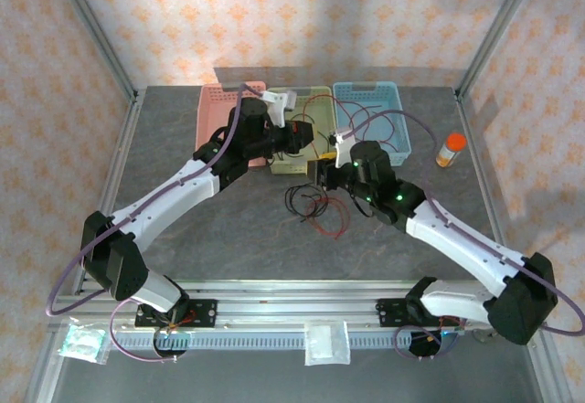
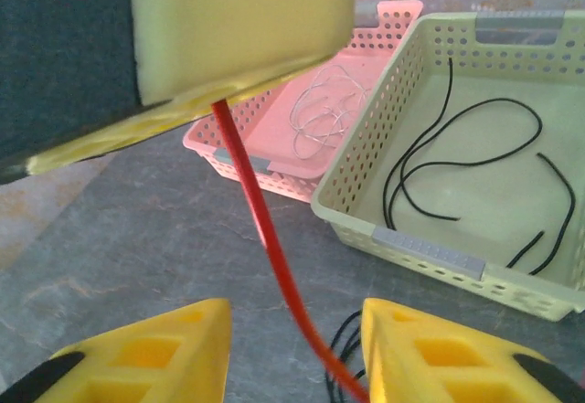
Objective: Untangle the cables
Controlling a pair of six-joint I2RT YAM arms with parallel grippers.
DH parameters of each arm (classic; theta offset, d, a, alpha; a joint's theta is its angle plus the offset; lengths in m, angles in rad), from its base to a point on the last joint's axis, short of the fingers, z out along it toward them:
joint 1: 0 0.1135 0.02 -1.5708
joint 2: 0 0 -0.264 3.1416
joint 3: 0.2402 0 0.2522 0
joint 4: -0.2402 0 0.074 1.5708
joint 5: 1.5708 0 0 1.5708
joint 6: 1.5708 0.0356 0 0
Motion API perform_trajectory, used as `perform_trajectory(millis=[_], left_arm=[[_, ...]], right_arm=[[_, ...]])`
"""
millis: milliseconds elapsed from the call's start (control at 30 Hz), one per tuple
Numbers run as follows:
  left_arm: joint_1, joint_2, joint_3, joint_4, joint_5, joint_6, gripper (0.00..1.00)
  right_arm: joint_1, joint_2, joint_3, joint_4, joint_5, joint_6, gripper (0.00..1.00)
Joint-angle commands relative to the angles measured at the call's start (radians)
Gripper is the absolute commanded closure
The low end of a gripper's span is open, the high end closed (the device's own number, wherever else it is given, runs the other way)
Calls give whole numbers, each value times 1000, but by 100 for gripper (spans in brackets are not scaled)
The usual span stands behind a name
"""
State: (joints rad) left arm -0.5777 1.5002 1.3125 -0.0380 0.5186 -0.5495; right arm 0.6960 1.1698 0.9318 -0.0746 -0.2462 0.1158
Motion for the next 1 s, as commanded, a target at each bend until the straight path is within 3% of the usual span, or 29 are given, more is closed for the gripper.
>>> perform_trajectory(millis=[0, 300, 600, 633, 767, 867, 967], left_arm=[[3, -14, 33, -21, 1, 0, 100], [3, -11, 34, -24, 10, -7, 100], [3, -12, 50, -35, 12, -11, 100], [3, -13, 50, -36, 15, -10, 97], [3, -22, 43, 2, 50, -23, 56], [4, -44, 53, -5, 24, -6, 45], [16, -80, 49, -34, -42, 20, 40]], right_arm=[[5, 5, 45, 67, 21, -8, 71], [4, -29, 20, 80, 31, -3, 98], [5, -71, 9, 82, 50, -10, 100], [5, -74, 10, 83, 53, -13, 100], [5, -76, 25, 52, 85, -15, 100], [5, -81, 33, 19, 143, -10, 100], [5, -90, 51, -18, 231, -5, 100]])
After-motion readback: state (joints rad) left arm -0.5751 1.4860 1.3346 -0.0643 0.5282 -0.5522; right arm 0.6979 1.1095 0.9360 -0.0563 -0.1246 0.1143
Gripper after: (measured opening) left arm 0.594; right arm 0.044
